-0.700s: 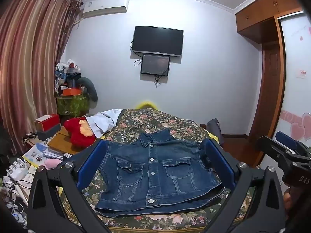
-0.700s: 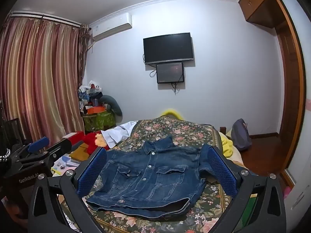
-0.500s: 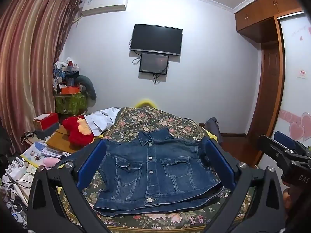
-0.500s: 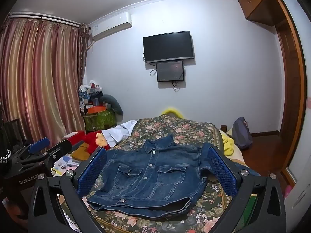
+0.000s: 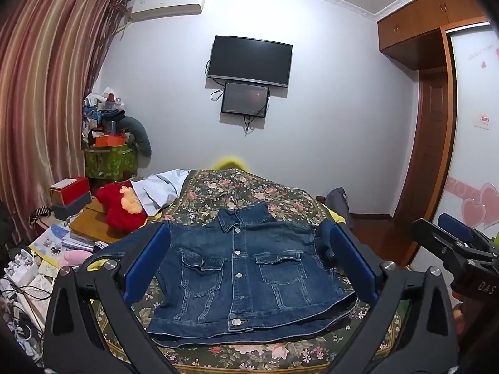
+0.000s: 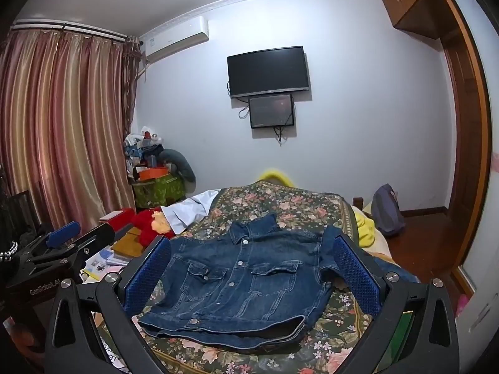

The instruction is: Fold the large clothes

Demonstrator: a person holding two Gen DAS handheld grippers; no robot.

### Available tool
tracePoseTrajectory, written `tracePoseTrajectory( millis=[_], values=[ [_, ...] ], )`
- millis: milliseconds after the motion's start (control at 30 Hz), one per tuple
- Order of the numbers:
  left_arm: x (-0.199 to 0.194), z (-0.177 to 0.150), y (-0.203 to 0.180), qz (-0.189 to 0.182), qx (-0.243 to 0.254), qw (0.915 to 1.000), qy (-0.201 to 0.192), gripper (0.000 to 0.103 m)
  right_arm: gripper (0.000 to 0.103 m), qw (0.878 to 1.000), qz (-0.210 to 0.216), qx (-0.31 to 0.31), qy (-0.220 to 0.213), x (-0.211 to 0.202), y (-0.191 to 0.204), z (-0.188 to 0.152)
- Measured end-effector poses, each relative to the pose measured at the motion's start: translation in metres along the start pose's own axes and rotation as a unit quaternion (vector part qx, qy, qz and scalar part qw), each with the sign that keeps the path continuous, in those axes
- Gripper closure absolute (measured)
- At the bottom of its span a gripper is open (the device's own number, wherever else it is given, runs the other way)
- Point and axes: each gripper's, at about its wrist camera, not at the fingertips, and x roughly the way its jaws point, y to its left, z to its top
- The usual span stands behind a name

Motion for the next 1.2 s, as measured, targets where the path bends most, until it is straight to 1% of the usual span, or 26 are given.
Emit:
tracePoseTrajectory(
  millis=[67,133,1200],
  values=[
    [0.0008,0.0007,0.0004,0.001,0.0,1.0,0.001,0.0,0.0,1.0,0.0,0.001,0.001,-0.0001,-0.0005,0.0005],
    [0.0014,0.0008,-0.0002,0.003,0.0,1.0,0.001,0.0,0.0,1.0,0.0,0.002,0.002,0.0083,0.0001,-0.0014],
    [-0.0024,0.0021,-0.0018,0.009,0.004,0.9999,-0.01,0.0,0.0,1.0,0.009,-0.007,-0.003,0.0084,0.0054,0.0046]
  ],
)
